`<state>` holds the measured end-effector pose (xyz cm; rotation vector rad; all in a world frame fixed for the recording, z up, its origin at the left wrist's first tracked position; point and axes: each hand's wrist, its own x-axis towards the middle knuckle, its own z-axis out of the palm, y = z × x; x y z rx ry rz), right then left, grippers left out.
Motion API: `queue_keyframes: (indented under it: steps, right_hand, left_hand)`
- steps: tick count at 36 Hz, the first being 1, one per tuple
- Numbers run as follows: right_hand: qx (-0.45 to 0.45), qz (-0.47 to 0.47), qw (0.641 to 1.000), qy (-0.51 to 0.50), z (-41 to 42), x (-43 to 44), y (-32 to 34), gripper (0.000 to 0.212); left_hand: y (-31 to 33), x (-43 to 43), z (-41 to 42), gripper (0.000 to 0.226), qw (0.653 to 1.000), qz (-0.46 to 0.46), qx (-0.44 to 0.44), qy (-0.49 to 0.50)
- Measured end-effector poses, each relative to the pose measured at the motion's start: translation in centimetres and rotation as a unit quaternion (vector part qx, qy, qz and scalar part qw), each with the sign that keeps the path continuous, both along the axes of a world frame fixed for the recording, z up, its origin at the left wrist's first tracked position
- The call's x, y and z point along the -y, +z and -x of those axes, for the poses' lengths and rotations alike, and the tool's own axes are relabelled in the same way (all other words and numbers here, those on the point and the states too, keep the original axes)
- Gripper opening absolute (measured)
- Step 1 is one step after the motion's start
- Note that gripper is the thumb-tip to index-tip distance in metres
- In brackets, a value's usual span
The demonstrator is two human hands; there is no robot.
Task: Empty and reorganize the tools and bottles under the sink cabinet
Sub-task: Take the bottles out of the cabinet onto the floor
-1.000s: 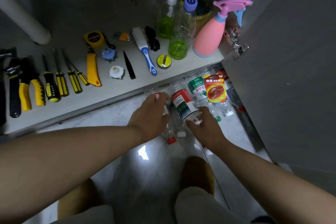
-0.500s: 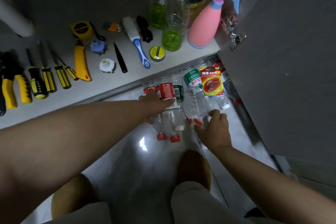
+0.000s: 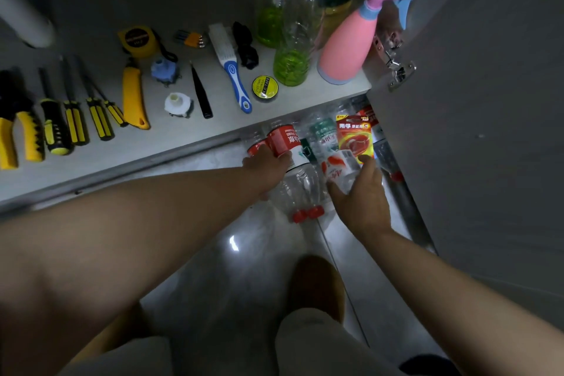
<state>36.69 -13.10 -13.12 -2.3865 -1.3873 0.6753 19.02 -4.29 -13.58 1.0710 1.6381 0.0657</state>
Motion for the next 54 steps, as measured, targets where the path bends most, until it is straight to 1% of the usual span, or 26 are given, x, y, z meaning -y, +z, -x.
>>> queue_keyframes:
  steps: [7,12,15,16,21,26,29,38,46,49,51,54]
  right_hand:
    - [-0.008,-0.029,0.999,0.018,-0.2,-0.8,-0.8,0.076]
    - [-0.017,-0.041,0.999,0.016,-0.6,-0.2,-1.1,0.071]
    - [-0.036,-0.035,0.999,0.005,-0.7,-0.2,-1.2,0.067]
    - [-0.042,-0.036,0.998,0.005,-0.8,-0.2,-1.2,0.066]
    - [-0.046,-0.039,0.998,0.016,-1.0,-0.2,-1.5,0.069]
    - [-0.059,-0.031,0.998,0.009,-0.9,-0.1,-2.0,0.073]
    - [-0.054,-0.032,0.998,0.02,-1.0,0.0,-2.3,0.074]
    - [-0.042,-0.037,0.998,0.01,-1.4,-0.1,-1.9,0.077]
    - [-0.057,-0.005,0.998,0.001,-1.2,-0.4,-1.8,0.08]
    - [-0.08,0.01,0.997,0.015,-1.1,-0.7,-1.6,0.077]
    - [-0.089,0.004,0.996,0.01,-1.1,-0.8,-1.4,0.071]
    - [-0.136,-0.026,0.988,-0.063,-1.1,-1.0,-0.7,0.054]
  left_hand:
    - [-0.5,0.1,0.1,0.046,0.999,-0.017,0.031,0.019]
    - [-0.9,0.4,0.9,0.046,0.998,-0.021,0.057,0.019]
    - [-1.2,0.5,1.2,0.03,0.997,-0.031,0.064,0.024]
    - [-1.3,0.5,1.3,0.029,0.997,-0.032,0.069,0.029]
    - [-1.3,0.6,1.4,0.039,0.996,-0.029,0.077,0.038]
    - [-1.3,0.7,1.7,0.065,0.997,-0.02,0.069,0.032]
    - [-1.4,0.7,1.9,0.073,0.997,-0.027,0.061,0.027]
    - [-1.6,0.4,2.6,0.09,0.999,-0.035,0.032,0.013]
    - [-1.5,0.3,3.1,0.096,0.999,-0.027,0.024,0.02]
    - [-1.7,0.3,3.3,0.095,0.999,-0.032,0.016,0.01]
    - [-1.8,0.2,3.3,0.095,0.999,-0.033,0.011,0.0]
    - [-1.9,0.1,3.3,0.095,0.999,-0.032,0.014,-0.01]
